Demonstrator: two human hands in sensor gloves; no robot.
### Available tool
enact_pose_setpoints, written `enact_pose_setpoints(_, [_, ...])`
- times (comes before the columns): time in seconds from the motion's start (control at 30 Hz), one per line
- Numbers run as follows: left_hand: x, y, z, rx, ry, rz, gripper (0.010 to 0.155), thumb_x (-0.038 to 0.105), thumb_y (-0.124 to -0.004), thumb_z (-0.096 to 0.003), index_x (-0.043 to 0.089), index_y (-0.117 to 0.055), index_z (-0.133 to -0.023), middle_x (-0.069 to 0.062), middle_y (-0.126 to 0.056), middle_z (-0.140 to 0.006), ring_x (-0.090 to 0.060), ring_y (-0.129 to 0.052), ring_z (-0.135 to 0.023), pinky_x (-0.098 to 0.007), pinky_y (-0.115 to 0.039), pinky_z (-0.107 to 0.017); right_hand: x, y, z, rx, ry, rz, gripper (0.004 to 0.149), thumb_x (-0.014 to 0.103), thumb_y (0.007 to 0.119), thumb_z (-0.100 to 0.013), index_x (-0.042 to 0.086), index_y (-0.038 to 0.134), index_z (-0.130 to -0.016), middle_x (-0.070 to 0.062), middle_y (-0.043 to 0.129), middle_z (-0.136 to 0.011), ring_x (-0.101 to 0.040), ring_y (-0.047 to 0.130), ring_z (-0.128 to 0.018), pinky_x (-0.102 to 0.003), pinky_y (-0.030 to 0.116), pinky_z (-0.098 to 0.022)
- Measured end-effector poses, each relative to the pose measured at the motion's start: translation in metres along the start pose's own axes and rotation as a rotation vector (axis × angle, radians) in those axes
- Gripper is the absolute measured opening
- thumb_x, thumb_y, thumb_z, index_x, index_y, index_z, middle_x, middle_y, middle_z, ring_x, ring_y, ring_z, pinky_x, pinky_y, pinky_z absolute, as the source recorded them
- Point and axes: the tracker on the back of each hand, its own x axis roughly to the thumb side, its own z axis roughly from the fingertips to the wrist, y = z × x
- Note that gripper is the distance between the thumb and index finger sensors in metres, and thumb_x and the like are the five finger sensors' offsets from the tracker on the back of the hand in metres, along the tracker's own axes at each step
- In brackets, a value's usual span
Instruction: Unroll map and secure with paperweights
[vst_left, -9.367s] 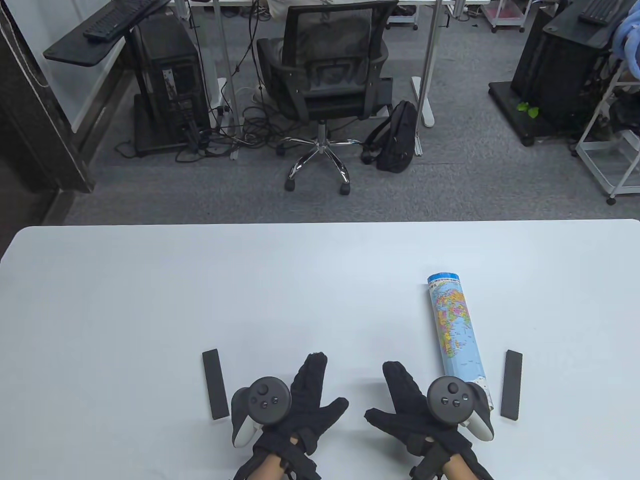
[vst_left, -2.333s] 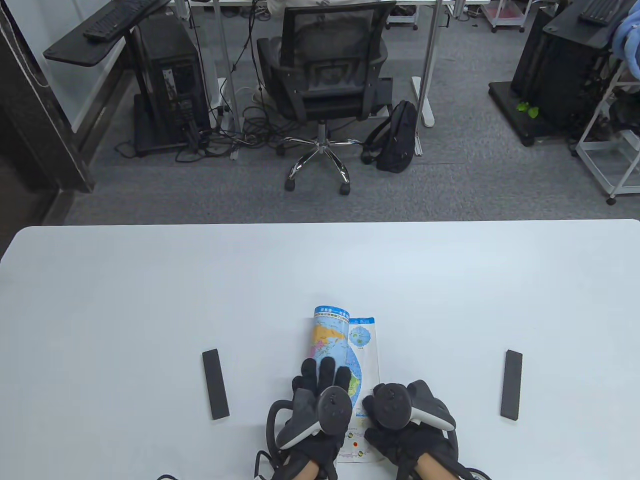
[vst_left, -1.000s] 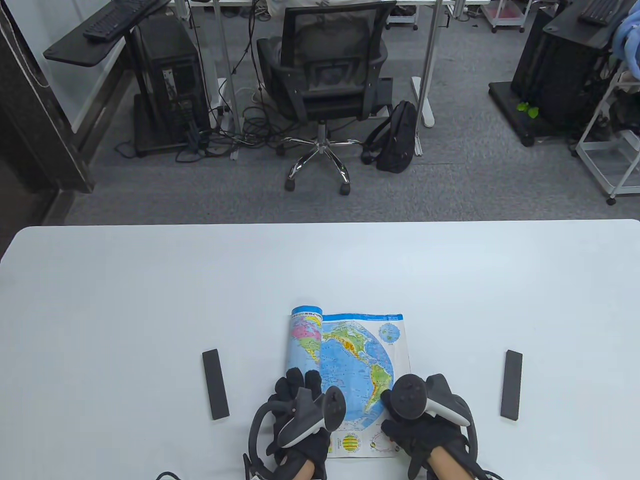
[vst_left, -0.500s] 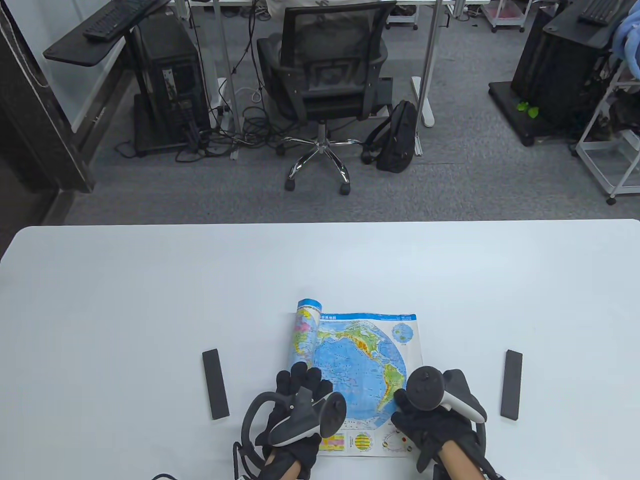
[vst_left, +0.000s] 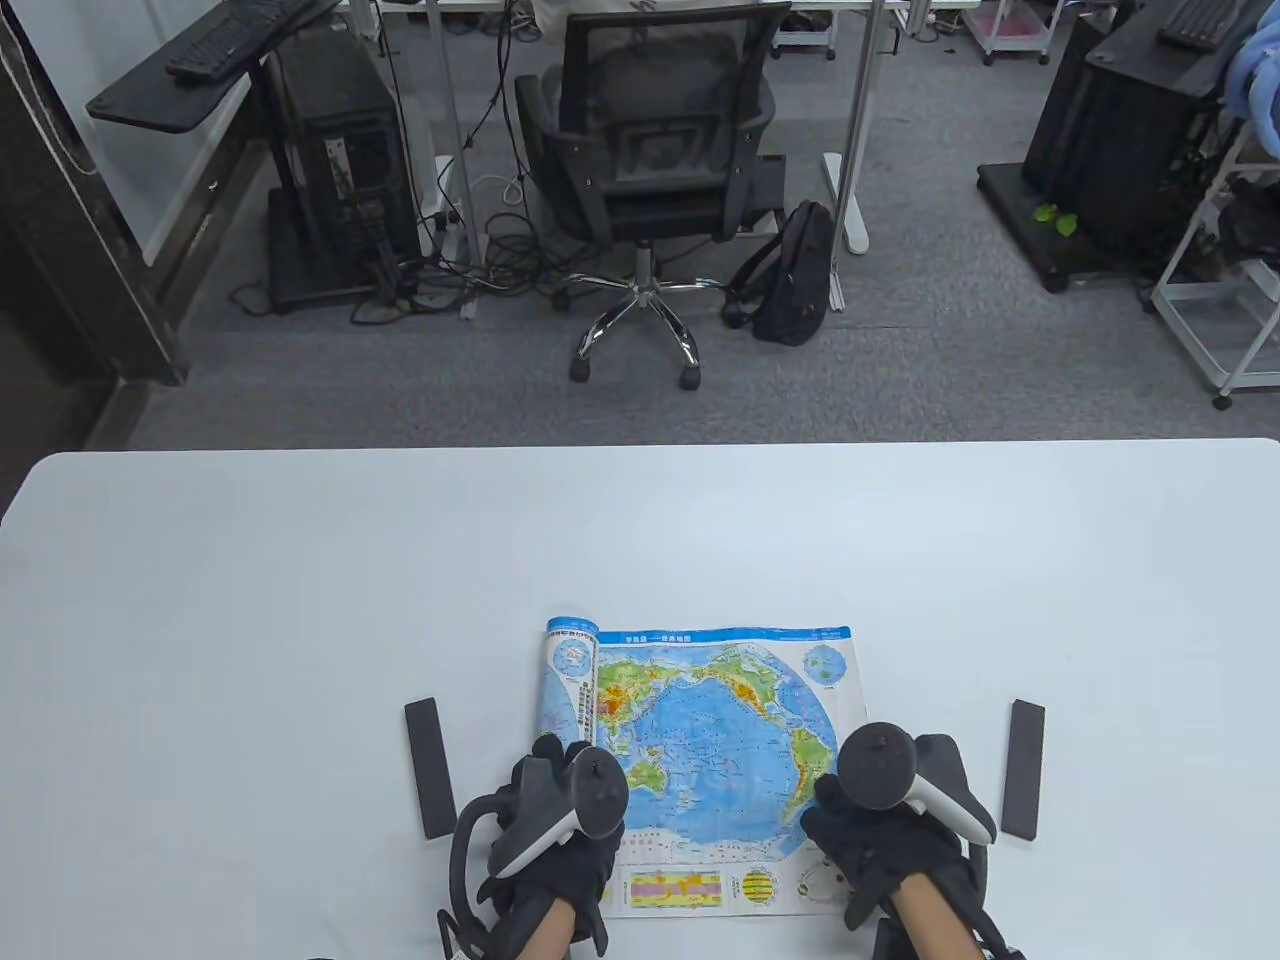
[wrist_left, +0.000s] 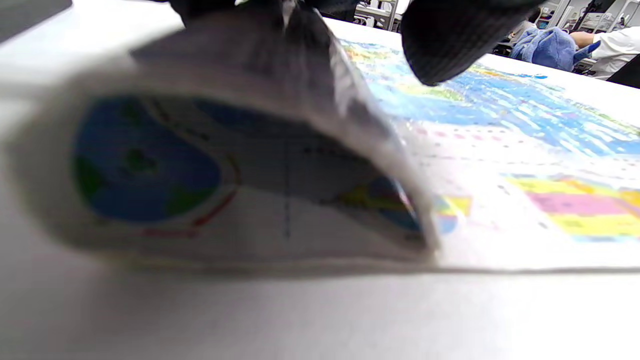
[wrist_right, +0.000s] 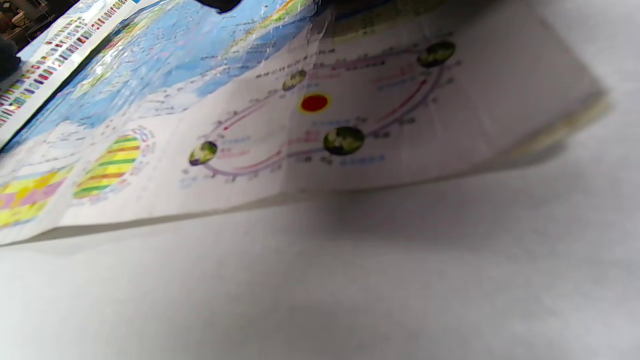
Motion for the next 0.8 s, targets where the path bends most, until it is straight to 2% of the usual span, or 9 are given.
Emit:
enact_pose_setpoints(0.07, [0.003,-0.002,0.000,0.011,0.007,-0.031,0.077,0.046,-0.064,-0.0568,0.009,-0.020,-0.108,-0.034,-0.018,-0.108,-0.056,-0.040,-0.097,-0.066,-0.046,-0.065,0.002,0.004,-0.001,0.015,0.013,0.042,0.060,0.031,0.062,-0.060,-0.004,0.038,-0.103,-0.035,0.018,-0.104,-0.060,0.013,-0.087,-0.071,0.014,-0.053])
enact_pose_setpoints(0.17, [0.008,-0.003,-0.002,0.021,0.021,-0.095,0.075,0.041,-0.065,-0.0564,0.009,-0.021,-0.108,-0.035,-0.020,-0.107,-0.056,-0.043,-0.096,-0.065,-0.049,-0.065,0.008,0.010,-0.002,0.042,0.022,0.109,0.061,0.034,0.062,-0.060,0.013,0.026,-0.105,-0.038,0.012,-0.103,-0.062,0.009,-0.085,-0.071,0.012,-0.052])
enact_pose_setpoints(0.3, [0.008,-0.001,-0.003,0.043,0.026,-0.125,0.075,0.035,-0.068,-0.0554,0.011,-0.020,-0.107,-0.034,-0.023,-0.107,-0.053,-0.047,-0.096,-0.063,-0.052,-0.065,0.013,0.014,-0.006,0.054,0.054,0.193,0.058,0.036,0.061,-0.060,0.018,0.028,-0.105,-0.039,0.009,-0.102,-0.062,0.007,-0.085,-0.072,0.011,-0.052])
enact_pose_setpoints(0.4, [0.002,0.003,-0.001,0.051,0.019,-0.073,0.075,0.033,-0.067,-0.0553,0.016,-0.016,-0.107,-0.031,-0.019,-0.108,-0.052,-0.045,-0.097,-0.063,-0.051,-0.066,0.012,0.013,-0.005,0.047,0.053,0.180,0.058,0.036,0.061,-0.060,0.017,0.030,-0.105,-0.038,0.010,-0.103,-0.062,0.007,-0.085,-0.072,0.011,-0.052])
enact_pose_setpoints(0.5, [-0.004,0.007,0.000,0.086,-0.061,-0.007,0.074,0.029,-0.067,-0.0552,0.034,-0.011,-0.104,-0.014,0.003,-0.108,-0.050,-0.010,-0.097,-0.064,-0.034,-0.070,0.008,0.010,-0.005,0.048,0.059,0.155,0.058,0.035,0.062,-0.060,0.017,0.030,-0.105,-0.038,0.010,-0.103,-0.061,0.007,-0.085,-0.071,0.011,-0.052])
enact_pose_setpoints(0.57, [-0.004,0.011,0.001,0.104,-0.117,-0.018,0.072,0.023,-0.067,-0.0540,0.039,-0.018,-0.105,-0.002,0.005,-0.108,-0.042,0.004,-0.095,-0.062,-0.023,-0.070,0.006,0.009,-0.005,0.046,0.063,0.139,0.057,0.034,0.063,-0.060,0.018,0.032,-0.105,-0.037,0.010,-0.103,-0.061,0.007,-0.085,-0.071,0.011,-0.052])
enact_pose_setpoints(0.63, [-0.002,0.015,0.003,0.122,-0.128,-0.103,0.067,0.018,-0.067,-0.0524,0.038,-0.033,-0.107,0.002,-0.005,-0.112,-0.037,0.001,-0.097,-0.061,-0.023,-0.071,0.004,0.007,-0.005,0.046,0.061,0.121,0.056,0.034,0.063,-0.060,0.018,0.033,-0.105,-0.037,0.010,-0.103,-0.061,0.006,-0.085,-0.071,0.011,-0.052])
enact_pose_setpoints(0.73, [-0.001,0.018,0.005,0.118,-0.111,-0.159,0.059,0.014,-0.063,-0.0511,0.035,-0.055,-0.105,0.000,-0.027,-0.117,-0.036,-0.011,-0.102,-0.059,-0.025,-0.071,0.001,0.005,-0.005,0.048,0.062,0.099,0.056,0.033,0.063,-0.060,0.017,0.034,-0.105,-0.037,0.009,-0.102,-0.061,0.006,-0.085,-0.071,0.011,-0.052])
enact_pose_setpoints(0.8, [-0.005,0.018,0.005,0.096,-0.086,-0.111,0.056,0.017,-0.062,-0.0523,0.033,-0.057,-0.106,-0.005,-0.028,-0.117,-0.037,-0.014,-0.102,-0.059,-0.024,-0.071,-0.001,0.004,-0.004,0.047,0.065,0.090,0.055,0.033,0.063,-0.060,0.018,0.035,-0.105,-0.036,0.010,-0.103,-0.060,0.006,-0.085,-0.071,0.011,-0.052])
